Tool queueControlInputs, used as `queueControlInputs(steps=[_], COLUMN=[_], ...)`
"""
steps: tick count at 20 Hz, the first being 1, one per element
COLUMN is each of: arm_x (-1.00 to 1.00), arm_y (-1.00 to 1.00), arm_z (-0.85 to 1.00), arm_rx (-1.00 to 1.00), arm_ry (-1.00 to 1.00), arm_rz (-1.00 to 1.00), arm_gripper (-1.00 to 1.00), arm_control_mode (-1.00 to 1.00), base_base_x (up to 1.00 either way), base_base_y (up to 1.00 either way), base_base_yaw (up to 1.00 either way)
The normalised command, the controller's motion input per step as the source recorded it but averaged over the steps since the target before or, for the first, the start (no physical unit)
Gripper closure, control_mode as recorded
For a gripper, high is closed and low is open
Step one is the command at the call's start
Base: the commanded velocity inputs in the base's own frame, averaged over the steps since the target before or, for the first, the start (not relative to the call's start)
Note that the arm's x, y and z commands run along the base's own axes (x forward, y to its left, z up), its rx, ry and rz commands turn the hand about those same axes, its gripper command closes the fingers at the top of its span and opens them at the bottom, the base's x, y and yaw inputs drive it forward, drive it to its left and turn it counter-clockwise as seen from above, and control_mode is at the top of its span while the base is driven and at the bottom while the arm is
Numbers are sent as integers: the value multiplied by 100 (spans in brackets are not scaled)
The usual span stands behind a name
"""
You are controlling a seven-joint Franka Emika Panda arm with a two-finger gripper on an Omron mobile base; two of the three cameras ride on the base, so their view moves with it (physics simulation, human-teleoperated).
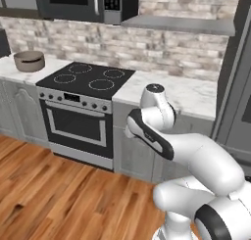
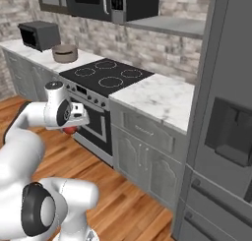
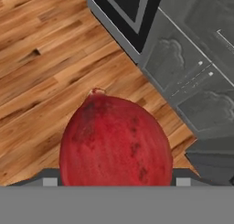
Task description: Turn on the sink faucet. Then move the onion from the counter to the sink. Turn off the sink. Move the vegetable from the sink to the pot next to the stove. Finally move the pot to the rear right burner.
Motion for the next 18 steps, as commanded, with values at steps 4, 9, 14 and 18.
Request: queueControlInputs(steps=[4, 9, 14, 18], arm_x=[0, 0, 0, 0], arm_y=[0, 0, 0, 0], arm_z=[0, 0, 0, 0], arm_rx=[0, 0, 0, 0], arm_ry=[0, 0, 0, 0], arm_rz=[0, 0, 0, 0], arm_gripper=[100, 100, 100, 100], arm_control_mode=[100, 100, 100, 100], base_base_x=[52, 52, 49, 37], base_base_y=[96, 100, 100, 100], base_base_yaw=[0, 0, -4, -11])
